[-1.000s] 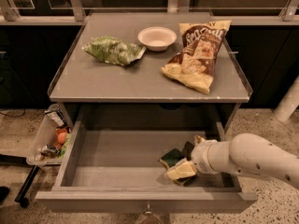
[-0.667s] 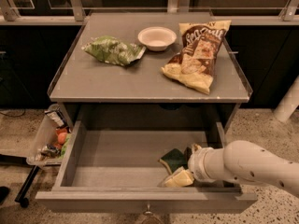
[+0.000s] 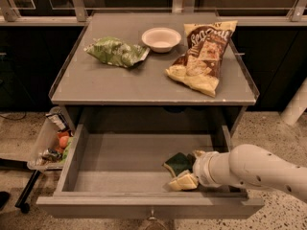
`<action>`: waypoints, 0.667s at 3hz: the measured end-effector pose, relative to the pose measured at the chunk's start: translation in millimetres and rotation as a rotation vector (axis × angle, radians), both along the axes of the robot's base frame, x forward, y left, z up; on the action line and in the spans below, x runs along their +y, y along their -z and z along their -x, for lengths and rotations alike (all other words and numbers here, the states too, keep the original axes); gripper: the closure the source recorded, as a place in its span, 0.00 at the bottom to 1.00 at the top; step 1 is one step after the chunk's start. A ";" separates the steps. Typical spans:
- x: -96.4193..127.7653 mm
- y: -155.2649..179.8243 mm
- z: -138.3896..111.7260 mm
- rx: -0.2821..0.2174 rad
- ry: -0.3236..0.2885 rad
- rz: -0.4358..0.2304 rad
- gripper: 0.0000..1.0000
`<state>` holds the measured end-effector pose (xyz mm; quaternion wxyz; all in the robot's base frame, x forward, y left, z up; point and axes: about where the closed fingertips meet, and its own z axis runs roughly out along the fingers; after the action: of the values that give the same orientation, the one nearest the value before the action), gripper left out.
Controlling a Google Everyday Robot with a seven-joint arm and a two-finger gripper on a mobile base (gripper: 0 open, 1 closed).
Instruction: Pick sponge from top drawer and place on counter
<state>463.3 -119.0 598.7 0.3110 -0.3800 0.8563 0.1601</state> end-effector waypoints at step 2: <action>0.0 0.0 0.0 0.000 0.000 0.000 0.66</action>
Offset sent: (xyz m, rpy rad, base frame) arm 0.0000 0.0000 0.0000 0.0000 0.0000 0.0000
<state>463.3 -119.0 598.7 0.3110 -0.3800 0.8563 0.1601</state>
